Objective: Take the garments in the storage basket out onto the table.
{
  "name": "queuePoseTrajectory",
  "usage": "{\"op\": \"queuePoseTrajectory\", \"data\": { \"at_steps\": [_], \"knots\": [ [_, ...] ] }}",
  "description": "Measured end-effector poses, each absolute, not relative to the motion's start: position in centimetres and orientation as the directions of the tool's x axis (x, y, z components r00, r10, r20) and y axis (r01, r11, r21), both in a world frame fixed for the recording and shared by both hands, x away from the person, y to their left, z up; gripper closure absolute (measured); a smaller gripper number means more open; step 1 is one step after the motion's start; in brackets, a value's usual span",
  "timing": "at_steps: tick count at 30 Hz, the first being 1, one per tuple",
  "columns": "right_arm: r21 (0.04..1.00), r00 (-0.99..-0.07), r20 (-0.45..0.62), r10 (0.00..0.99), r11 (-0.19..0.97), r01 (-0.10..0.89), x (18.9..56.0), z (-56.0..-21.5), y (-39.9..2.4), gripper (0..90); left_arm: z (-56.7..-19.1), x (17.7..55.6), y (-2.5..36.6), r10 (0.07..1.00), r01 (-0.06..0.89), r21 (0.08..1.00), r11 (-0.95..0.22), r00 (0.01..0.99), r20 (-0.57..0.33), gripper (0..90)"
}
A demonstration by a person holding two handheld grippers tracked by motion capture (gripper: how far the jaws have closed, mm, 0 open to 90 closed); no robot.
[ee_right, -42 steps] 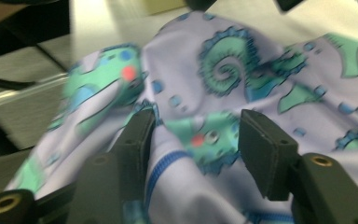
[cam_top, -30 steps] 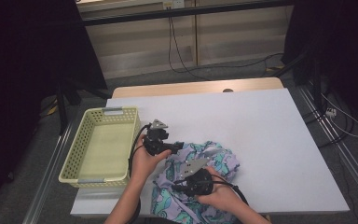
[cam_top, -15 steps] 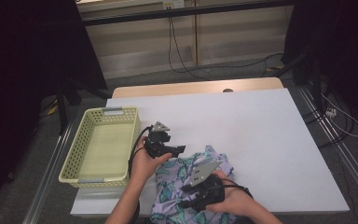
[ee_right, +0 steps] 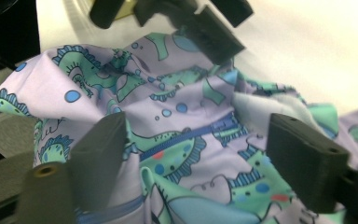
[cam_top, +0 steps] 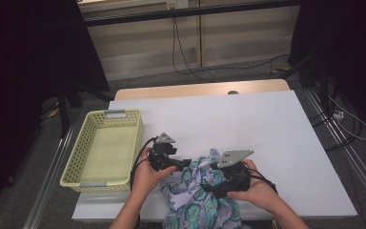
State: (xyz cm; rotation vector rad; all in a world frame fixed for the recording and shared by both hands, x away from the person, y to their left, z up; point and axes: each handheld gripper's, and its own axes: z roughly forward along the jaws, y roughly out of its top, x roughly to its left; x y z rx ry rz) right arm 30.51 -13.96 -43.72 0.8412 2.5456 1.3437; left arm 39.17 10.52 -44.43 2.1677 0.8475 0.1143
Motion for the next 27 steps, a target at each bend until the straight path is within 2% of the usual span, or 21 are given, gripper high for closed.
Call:
{"op": "queuePoseTrajectory", "data": {
  "at_steps": [7, 10, 14, 18, 22, 25, 27],
  "knots": [
    [0.789, -0.825, 0.186, 0.534, 0.419, 0.449, 29.9, -43.9, -13.5, 17.9, -45.0, 38.4, 10.9, 0.597, 0.529, 0.687, -0.498, 0.784, -0.171, 27.6],
    [0.803, -0.81, 0.161, 0.564, 0.403, 0.44, 29.8, -43.4, -14.3, 17.9, -45.3, 38.2, 11.0, 0.592, 0.513, 0.672, -0.534, 0.794, -0.136, 38.0],
    [0.791, -0.744, 0.102, 0.661, 0.399, 0.463, 30.3, -43.4, -16.3, 24.2, -45.5, 38.0, 11.2, 0.589, 0.493, 0.658, -0.568, 0.803, -0.093, 48.2],
    [0.771, -0.681, 0.037, 0.731, 0.413, 0.484, 30.9, -43.8, -18.0, 26.3, -45.3, 37.7, 11.4, 0.571, 0.497, 0.649, -0.576, 0.813, -0.116, 65.2],
    [0.759, -0.64, 0.108, 0.761, 0.353, 0.547, 31.5, -44.6, -19.2, 31.1, -45.0, 37.4, 11.5, 0.547, 0.499, 0.623, -0.603, 0.827, -0.132, 80.5],
    [0.753, -0.63, 0.091, 0.771, 0.361, 0.55, 31.7, -45.0, -19.6, 41.6, -44.6, 37.3, 11.3, 0.534, 0.488, 0.605, -0.629, 0.837, -0.12, 84.2],
    [0.747, -0.638, 0.102, 0.763, 0.365, 0.556, 31.8, -45.3, -19.6, 44.4, -44.2, 37.3, 11.4, 0.551, 0.49, 0.604, -0.629, 0.829, -0.098, 85.2]
  ]
}}
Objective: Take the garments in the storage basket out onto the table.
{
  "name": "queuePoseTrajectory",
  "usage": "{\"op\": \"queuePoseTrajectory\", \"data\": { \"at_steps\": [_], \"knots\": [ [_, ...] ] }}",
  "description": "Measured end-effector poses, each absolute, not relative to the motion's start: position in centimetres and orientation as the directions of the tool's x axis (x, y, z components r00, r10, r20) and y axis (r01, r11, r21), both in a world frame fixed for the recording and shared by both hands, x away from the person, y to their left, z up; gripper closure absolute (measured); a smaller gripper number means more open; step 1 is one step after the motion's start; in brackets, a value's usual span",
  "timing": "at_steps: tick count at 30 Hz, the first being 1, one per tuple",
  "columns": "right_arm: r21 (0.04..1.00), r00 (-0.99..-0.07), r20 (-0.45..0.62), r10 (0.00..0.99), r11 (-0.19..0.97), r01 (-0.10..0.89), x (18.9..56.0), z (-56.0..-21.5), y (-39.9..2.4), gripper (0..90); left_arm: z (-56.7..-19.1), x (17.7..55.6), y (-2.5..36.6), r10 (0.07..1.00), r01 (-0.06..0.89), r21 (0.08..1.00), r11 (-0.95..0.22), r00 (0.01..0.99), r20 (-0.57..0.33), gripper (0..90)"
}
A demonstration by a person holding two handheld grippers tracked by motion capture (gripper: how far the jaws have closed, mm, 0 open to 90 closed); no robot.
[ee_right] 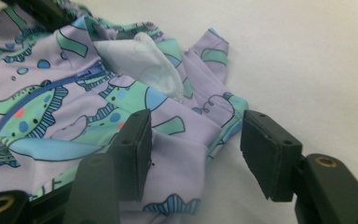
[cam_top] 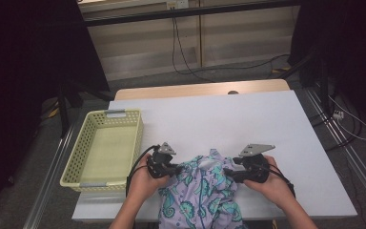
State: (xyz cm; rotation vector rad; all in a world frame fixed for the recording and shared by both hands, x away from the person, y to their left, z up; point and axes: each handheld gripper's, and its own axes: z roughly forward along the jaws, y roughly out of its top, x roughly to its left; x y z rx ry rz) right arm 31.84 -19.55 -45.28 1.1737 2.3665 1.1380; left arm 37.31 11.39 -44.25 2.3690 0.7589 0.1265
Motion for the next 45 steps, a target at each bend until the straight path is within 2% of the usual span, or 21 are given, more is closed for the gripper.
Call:
{"op": "queuePoseTrajectory", "data": {
  "at_steps": [4, 8, 14, 17, 18, 19, 20, 21, 28, 31, 36, 39, 41, 45],
  "knots": [
    [0.762, -0.618, 0.105, 0.779, 0.336, 0.554, 32.3, -45.2, -19.7, 44.9, -42.9, 37.7, 12.6, 0.601, 0.484, 0.647, -0.589, 0.797, -0.048, 85.8],
    [0.787, -0.551, 0.073, 0.832, 0.291, 0.544, 33.1, -44.2, -20.8, 44.3, -42.0, 37.8, 13.6, 0.637, 0.483, 0.674, -0.559, 0.771, -0.025, 85.9],
    [0.726, -0.573, 0.093, 0.815, 0.338, 0.599, 33.7, -45.9, -19.7, 45.9, -42.0, 38.0, 13.8, 0.643, 0.481, 0.668, -0.568, 0.766, -0.005, 85.9],
    [0.714, -0.598, 0.087, 0.797, 0.369, 0.596, 33.7, -46.2, -18.9, 61.6, -41.9, 38.0, 13.9, 0.642, 0.48, 0.671, -0.565, 0.766, -0.007, 85.9],
    [0.714, -0.61, 0.1, 0.786, 0.37, 0.595, 33.7, -46.2, -18.7, 73.3, -42.0, 38.0, 13.9, 0.643, 0.481, 0.672, -0.563, 0.766, -0.009, 85.9],
    [0.713, -0.627, 0.125, 0.769, 0.37, 0.596, 33.7, -46.2, -18.7, 80.8, -42.0, 38.1, 13.9, 0.642, 0.481, 0.674, -0.56, 0.767, -0.014, 85.8],
    [0.713, -0.627, 0.125, 0.769, 0.37, 0.596, 33.7, -46.2, -18.7, 80.8, -42.0, 38.1, 13.9, 0.642, 0.481, 0.674, -0.56, 0.767, -0.014, 85.8],
    [0.711, -0.629, 0.143, 0.764, 0.363, 0.603, 33.7, -46.1, -18.9, 85.4, -42.1, 38.1, 13.8, 0.64, 0.484, 0.678, -0.554, 0.768, -0.025, 85.8],
    [0.791, -0.555, 0.122, 0.823, 0.258, 0.555, 32.8, -43.4, -22.5, 87.4, -42.1, 38.2, 13.4, 0.631, 0.458, 0.71, -0.535, 0.775, -0.025, 85.9],
    [0.815, -0.494, 0.1, 0.864, 0.213, 0.538, 32.2, -42.5, -24.6, 86.3, -42.3, 38.3, 13.3, 0.639, 0.461, 0.71, -0.532, 0.769, -0.021, 85.9],
    [0.811, -0.477, 0.09, 0.874, 0.214, 0.545, 31.8, -42.4, -25.7, 84.1, -43.0, 38.7, 13.1, 0.642, 0.476, 0.686, -0.55, 0.766, -0.017, 85.9],
    [0.788, -0.479, 0.089, 0.873, 0.233, 0.57, 32.0, -42.9, -25.5, 74.4, -43.1, 38.8, 13.2, 0.644, 0.481, 0.684, -0.549, 0.765, -0.022, 85.8],
    [0.782, -0.47, 0.077, 0.879, 0.239, 0.576, 32.1, -43.0, -25.5, 64.2, -43.2, 38.8, 13.3, 0.644, 0.485, 0.684, -0.544, 0.764, -0.03, 85.8],
    [0.806, -0.496, 0.025, 0.868, 0.276, 0.524, 32.1, -42.5, -24.9, 51.3, -43.1, 38.7, 13.2, 0.645, 0.475, 0.684, -0.554, 0.764, -0.009, 85.2]
  ]
}}
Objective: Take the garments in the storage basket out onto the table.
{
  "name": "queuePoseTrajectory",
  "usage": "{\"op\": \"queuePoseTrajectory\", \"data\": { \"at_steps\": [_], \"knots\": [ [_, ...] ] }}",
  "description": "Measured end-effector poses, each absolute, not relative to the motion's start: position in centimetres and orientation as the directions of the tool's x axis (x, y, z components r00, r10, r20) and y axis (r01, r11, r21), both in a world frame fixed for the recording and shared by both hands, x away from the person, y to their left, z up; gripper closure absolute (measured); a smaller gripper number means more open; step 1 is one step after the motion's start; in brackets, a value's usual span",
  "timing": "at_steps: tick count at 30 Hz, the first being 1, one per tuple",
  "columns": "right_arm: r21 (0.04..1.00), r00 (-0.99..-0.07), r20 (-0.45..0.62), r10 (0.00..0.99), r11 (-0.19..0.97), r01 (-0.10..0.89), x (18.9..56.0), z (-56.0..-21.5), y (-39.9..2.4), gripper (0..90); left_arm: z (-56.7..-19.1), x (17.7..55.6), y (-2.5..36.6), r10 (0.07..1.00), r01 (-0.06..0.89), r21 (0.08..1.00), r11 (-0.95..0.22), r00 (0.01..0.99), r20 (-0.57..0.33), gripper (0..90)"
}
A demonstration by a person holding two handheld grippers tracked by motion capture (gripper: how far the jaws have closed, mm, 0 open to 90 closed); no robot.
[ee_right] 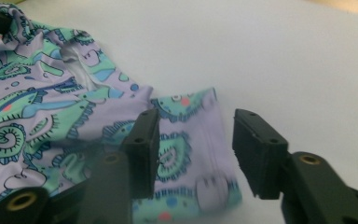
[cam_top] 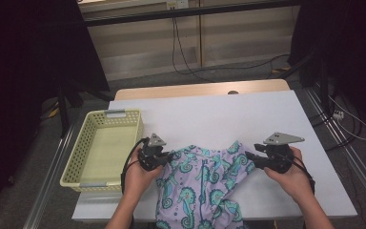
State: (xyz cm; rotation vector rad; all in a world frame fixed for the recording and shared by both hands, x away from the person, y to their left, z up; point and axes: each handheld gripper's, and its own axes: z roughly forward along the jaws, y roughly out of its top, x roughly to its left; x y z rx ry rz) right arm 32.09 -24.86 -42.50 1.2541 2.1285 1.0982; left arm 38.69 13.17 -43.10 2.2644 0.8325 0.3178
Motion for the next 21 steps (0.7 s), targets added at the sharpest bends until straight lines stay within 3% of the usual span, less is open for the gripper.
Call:
{"op": "queuePoseTrajectory", "data": {
  "at_steps": [5, 11, 13, 15, 17, 18, 21],
  "knots": [
    [0.791, -0.526, -0.007, 0.85, 0.326, 0.517, 32.5, -43.0, -23.7, 49.1, -42.9, 38.7, 12.9, 0.64, 0.474, 0.686, -0.552, 0.768, -0.016, 84.3],
    [0.747, -0.468, -0.037, 0.883, 0.335, 0.574, 34.6, -45.4, -23.6, 49.4, -43.3, 38.8, 12.6, 0.626, 0.494, 0.648, -0.58, 0.779, -0.034, 84.8],
    [0.717, -0.476, -0.02, 0.879, 0.345, 0.606, 35.3, -46.1, -23.3, 57.8, -43.2, 38.9, 12.7, 0.634, 0.492, 0.666, -0.561, 0.772, -0.037, 80.5],
    [0.716, -0.497, -0.015, 0.867, 0.357, 0.601, 35.3, -46.2, -23.1, 70.2, -43.1, 39.1, 12.7, 0.653, 0.478, 0.702, -0.528, 0.757, -0.025, 65.5],
    [0.716, -0.505, -0.014, 0.863, 0.361, 0.598, 35.1, -46.2, -23.0, 76.0, -43.1, 39.4, 12.6, 0.65, 0.481, 0.716, -0.506, 0.758, -0.05, 60.5],
    [0.719, -0.513, -0.02, 0.858, 0.369, 0.589, 35.1, -46.3, -23.0, 85.1, -43.1, 39.5, 12.4, 0.651, 0.486, 0.723, -0.491, 0.756, -0.067, 54.7],
    [0.724, -0.506, -0.008, 0.863, 0.354, 0.592, 34.9, -46.0, -23.5, 89.6, -43.5, 39.8, 11.8, 0.646, 0.486, 0.723, -0.491, 0.76, -0.073, 44.5]
  ]
}}
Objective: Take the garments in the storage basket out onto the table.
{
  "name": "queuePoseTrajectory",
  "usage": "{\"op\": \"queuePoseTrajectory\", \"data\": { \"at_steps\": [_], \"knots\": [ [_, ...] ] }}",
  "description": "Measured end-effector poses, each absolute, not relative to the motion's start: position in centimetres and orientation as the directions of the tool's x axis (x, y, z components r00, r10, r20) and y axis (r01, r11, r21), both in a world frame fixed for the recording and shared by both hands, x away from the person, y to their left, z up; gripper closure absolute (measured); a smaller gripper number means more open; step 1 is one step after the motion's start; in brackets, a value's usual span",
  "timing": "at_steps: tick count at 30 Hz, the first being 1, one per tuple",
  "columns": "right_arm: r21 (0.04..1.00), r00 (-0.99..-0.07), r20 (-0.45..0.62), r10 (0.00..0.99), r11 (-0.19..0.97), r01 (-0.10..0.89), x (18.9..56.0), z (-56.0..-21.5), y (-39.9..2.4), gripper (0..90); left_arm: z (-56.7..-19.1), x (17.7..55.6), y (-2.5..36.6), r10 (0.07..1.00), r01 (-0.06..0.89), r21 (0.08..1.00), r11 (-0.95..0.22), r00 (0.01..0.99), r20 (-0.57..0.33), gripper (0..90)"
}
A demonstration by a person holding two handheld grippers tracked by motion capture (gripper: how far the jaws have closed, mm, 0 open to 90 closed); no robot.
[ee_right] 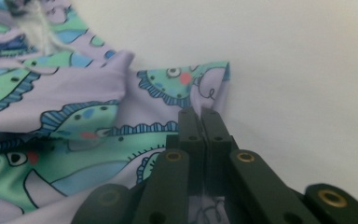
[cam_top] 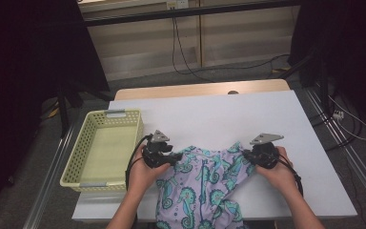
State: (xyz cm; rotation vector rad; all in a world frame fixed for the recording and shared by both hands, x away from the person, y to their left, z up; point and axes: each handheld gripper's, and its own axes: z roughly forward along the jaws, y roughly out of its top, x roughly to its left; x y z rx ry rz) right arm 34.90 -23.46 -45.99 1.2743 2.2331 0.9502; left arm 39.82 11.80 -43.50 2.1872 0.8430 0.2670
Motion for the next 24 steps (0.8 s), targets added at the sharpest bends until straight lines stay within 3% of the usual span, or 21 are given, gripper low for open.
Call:
{"op": "queuePoseTrajectory", "data": {
  "at_steps": [3, 8, 11, 13, 17, 20, 24],
  "knots": [
    [0.759, -0.46, 0.004, 0.888, 0.297, 0.579, 34.2, -45.2, -24.7, 89.7, -43.8, 40.2, 11.5, 0.64, 0.477, 0.724, -0.498, 0.766, -0.064, 43.1],
    [0.731, -0.391, -0.044, 0.919, 0.296, 0.614, 32.2, -45.0, -28.0, 88.1, -44.6, 40.5, 11.3, 0.64, 0.489, 0.705, -0.513, 0.765, -0.065, 45.3],
    [0.749, -0.369, -0.05, 0.928, 0.279, 0.601, 31.6, -44.7, -29.0, 72.2, -44.8, 40.5, 11.3, 0.641, 0.492, 0.696, -0.522, 0.765, -0.06, 46.3],
    [0.775, -0.394, -0.024, 0.919, 0.266, 0.573, 31.7, -44.4, -28.6, 61.5, -44.9, 40.5, 11.4, 0.646, 0.493, 0.697, -0.52, 0.761, -0.056, 46.3],
    [0.8, -0.488, -0.028, 0.872, 0.312, 0.512, 32.2, -44.1, -26.3, 48.5, -45.1, 40.6, 11.7, 0.661, 0.507, 0.688, -0.52, 0.748, -0.052, 46.0],
    [0.793, -0.547, -0.042, 0.836, 0.361, 0.491, 32.8, -44.5, -24.4, 44.7, -45.5, 40.5, 11.6, 0.659, 0.511, 0.672, -0.536, 0.751, -0.046, 47.0],
    [0.761, -0.547, -0.092, 0.832, 0.413, 0.5, 34.3, -45.4, -23.1, 44.1, -45.5, 40.3, 11.5, 0.643, 0.506, 0.659, -0.556, 0.765, -0.045, 56.9]
  ]
}}
